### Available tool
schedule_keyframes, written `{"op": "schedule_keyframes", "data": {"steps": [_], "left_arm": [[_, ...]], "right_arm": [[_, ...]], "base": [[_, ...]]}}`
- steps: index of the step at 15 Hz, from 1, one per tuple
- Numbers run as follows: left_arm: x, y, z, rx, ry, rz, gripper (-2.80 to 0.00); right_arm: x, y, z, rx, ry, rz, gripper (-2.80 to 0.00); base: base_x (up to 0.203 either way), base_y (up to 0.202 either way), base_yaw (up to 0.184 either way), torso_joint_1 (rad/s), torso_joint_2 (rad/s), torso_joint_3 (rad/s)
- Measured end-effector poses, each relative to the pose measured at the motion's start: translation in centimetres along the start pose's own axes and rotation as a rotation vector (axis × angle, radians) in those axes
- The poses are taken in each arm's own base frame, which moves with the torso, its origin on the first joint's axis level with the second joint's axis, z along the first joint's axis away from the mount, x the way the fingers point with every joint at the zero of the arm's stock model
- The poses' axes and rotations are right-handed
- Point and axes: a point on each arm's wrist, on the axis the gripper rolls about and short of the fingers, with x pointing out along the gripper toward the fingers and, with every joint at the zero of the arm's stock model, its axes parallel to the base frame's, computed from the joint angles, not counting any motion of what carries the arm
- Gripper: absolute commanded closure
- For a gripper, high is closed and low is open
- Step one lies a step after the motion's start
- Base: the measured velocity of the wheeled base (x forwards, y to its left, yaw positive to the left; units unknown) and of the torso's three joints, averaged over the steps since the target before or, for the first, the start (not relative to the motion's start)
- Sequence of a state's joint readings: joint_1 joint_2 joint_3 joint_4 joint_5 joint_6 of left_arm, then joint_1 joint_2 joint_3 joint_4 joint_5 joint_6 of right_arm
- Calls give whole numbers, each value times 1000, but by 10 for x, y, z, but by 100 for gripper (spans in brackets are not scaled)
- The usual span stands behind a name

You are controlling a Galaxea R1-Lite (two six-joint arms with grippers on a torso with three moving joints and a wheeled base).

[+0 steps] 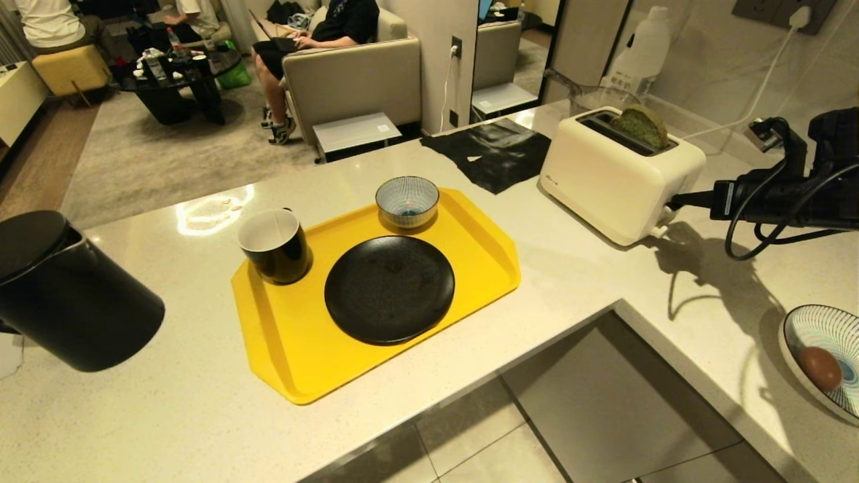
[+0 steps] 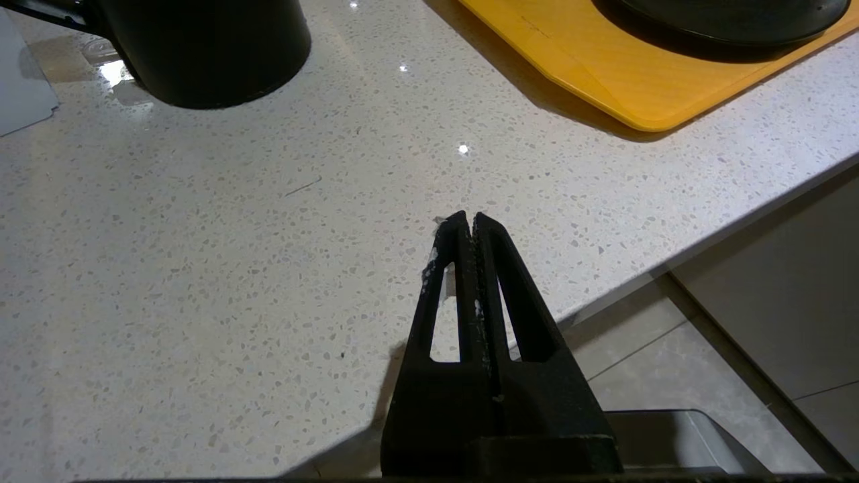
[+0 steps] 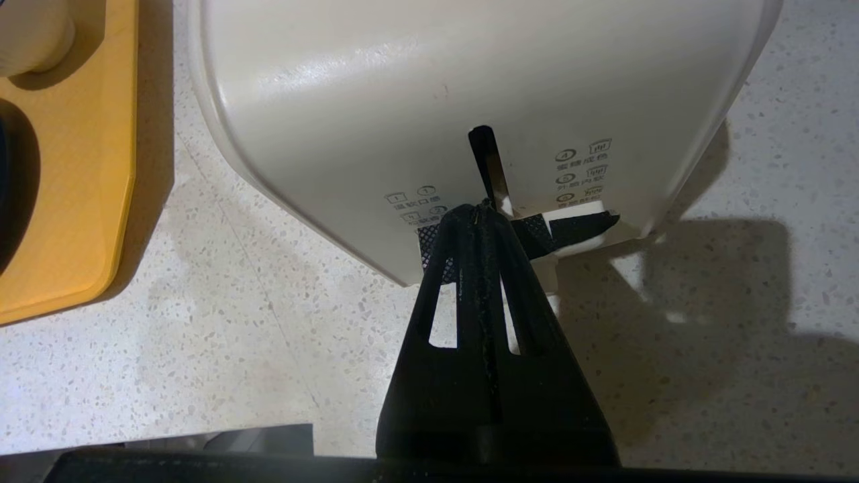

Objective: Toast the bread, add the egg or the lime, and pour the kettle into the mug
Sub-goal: Use a bread toaster

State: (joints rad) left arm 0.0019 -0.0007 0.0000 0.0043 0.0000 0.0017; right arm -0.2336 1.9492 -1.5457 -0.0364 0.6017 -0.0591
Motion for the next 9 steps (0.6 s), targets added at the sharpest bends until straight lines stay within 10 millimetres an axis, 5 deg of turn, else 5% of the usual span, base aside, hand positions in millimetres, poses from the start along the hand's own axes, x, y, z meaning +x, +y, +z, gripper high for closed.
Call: {"op": "schedule_keyframes", "data": {"steps": [9], "left_arm": [[0,0,0,0,0,-1,0]], "right_arm": [[-34,10,24,-63,-76,-35,0]], "base": [[0,0,0,0,0,0]]}}
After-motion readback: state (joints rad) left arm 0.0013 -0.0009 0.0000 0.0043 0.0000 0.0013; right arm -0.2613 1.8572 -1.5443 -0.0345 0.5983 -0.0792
